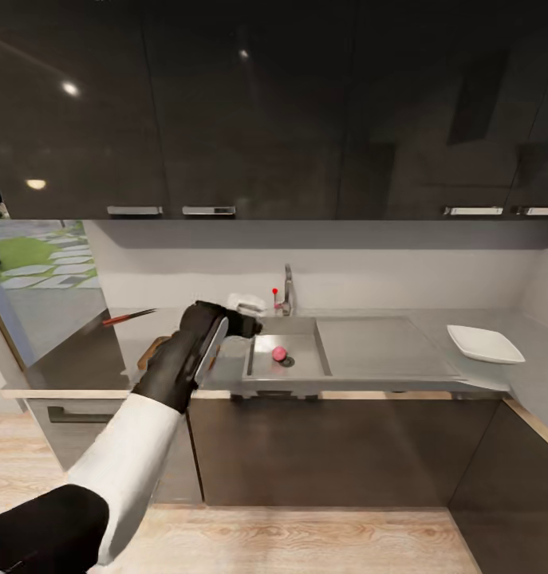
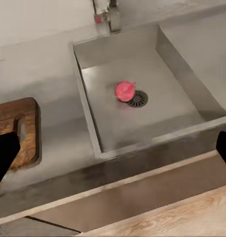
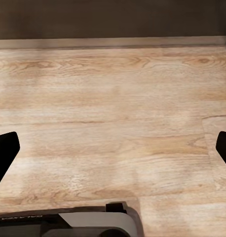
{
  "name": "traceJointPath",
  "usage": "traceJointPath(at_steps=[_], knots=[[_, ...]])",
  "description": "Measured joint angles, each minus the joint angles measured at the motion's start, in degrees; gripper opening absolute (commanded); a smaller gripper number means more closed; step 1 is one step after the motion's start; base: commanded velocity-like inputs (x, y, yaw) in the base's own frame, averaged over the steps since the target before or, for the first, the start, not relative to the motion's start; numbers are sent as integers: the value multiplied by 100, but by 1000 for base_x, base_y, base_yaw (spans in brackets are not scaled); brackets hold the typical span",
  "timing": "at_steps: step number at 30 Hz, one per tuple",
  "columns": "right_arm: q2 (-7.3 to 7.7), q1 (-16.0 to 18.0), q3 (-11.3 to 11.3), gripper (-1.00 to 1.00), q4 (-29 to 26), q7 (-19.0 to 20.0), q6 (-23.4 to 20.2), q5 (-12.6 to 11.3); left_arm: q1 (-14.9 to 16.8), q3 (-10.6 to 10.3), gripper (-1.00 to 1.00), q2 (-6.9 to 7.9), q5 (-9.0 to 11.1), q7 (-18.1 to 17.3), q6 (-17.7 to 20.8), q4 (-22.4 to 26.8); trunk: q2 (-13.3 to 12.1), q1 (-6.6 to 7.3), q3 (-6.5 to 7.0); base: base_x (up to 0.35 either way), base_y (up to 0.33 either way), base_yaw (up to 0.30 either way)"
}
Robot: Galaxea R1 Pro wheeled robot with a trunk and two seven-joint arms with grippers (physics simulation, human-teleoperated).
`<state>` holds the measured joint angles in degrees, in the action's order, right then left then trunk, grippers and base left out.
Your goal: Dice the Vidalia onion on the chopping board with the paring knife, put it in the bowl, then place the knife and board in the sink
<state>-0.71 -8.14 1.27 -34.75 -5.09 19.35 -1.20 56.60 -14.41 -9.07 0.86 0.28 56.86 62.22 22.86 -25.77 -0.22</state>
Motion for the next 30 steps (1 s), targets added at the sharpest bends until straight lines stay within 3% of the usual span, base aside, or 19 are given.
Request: traceJointPath(at_steps=[1,2,6,8,10,16,25,30], knots=[[0,2,0,100,0,0,0,0,735,1,100,-15,153,-9,-2,-867,-3,-1,-2,0,0,0],[0,1,0,100,0,0,0,0,1282,4,100,-21,266,-21,-8,-1229,3,1,0,0,0,0],[-3,0,0,100,0,0,4,0,2189,11,100,-30,806,5,-71,-2381,3,1,-1,0,0,0],[-2,0,0,100,0,0,4,0,2760,21,100,-39,1181,9,-278,-3150,2,1,0,0,0,0],[-1,0,0,100,0,0,6,0,2939,19,100,-46,1335,11,-406,-3399,2,1,-1,0,0,0],[5,0,-13,100,-6,-10,0,-6,3093,2,100,-22,1482,17,-514,-3698,2,1,-2,0,0,0],[48,-1,-31,100,-1,-14,-9,-4,2677,-1,100,6,1449,22,-525,-3832,1,3,-2,102,-57,0],[45,-1,-28,100,-1,-14,-10,-4,2534,6,100,0,1442,20,-540,-4211,1,3,-2,227,-209,0]])
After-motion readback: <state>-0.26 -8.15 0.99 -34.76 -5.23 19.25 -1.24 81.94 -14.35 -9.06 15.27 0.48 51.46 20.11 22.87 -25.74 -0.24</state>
